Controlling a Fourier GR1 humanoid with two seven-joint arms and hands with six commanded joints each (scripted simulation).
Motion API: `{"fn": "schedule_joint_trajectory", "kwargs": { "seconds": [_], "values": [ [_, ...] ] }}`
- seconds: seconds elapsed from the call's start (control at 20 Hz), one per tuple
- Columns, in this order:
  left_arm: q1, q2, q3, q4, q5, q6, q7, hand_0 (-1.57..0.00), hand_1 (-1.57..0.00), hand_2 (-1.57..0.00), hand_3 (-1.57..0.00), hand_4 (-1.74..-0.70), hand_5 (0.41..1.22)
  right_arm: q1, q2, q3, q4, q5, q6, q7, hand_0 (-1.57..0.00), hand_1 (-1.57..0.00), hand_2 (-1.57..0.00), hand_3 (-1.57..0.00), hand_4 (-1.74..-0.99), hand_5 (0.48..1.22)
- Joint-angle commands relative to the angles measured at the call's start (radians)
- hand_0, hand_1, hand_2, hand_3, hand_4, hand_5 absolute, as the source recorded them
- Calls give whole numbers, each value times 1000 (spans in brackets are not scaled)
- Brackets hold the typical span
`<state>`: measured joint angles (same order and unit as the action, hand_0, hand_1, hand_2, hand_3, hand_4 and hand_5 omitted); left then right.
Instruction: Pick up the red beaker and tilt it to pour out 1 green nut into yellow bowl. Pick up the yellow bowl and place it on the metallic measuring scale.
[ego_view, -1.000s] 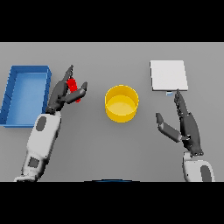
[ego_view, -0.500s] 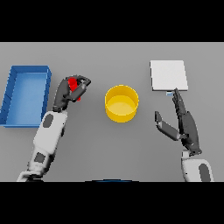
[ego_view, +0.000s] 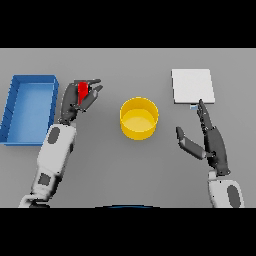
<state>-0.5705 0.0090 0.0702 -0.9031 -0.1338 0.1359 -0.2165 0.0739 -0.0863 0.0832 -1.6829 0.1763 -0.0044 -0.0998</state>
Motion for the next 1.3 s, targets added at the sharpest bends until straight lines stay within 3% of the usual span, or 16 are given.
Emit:
{"fn": "schedule_joint_trajectory", "kwargs": {
  "seconds": [0.0,0.15,0.35,0.6,0.75,1.15,1.25],
  "values": [
    [-2,5,-15,-31,-6,8,15,-1532,-1533,-1533,-1533,-1702,1098,9,0,3,-2,1,2,-13,1,1,1,1,-1258,669],
    [-4,36,-74,-112,-38,14,65,-1551,-1551,-1552,-1552,-1721,1101,10,1,11,-5,22,-8,-27,1,1,1,1,-1245,673],
    [-37,124,-233,-174,-176,-42,191,-1563,-1563,-1563,-1563,-1733,1121,9,-1,25,-21,57,-22,-7,1,1,1,1,-1243,691],
    [-32,163,-316,-224,-210,-70,244,-1563,-1563,-1563,-1563,-1733,1113,31,6,32,-36,58,-22,-4,1,1,1,1,-1243,710],
    [-92,210,-418,-206,-322,-81,288,-1567,-1567,-1567,-1567,-1737,1112,28,1,33,-46,60,-19,9,1,1,1,1,-1254,717],
    [-318,280,-703,-62,-602,-173,290,-1570,-1570,-1570,-1570,-1740,1193,32,8,28,-36,41,-10,-13,1,1,1,1,-1264,717],
    [-379,283,-764,-20,-646,-224,266,-1571,-1571,-1571,-1571,-1647,1203,14,15,26,-16,43,-17,-5,1,1,1,1,-1262,705]
  ]
}}
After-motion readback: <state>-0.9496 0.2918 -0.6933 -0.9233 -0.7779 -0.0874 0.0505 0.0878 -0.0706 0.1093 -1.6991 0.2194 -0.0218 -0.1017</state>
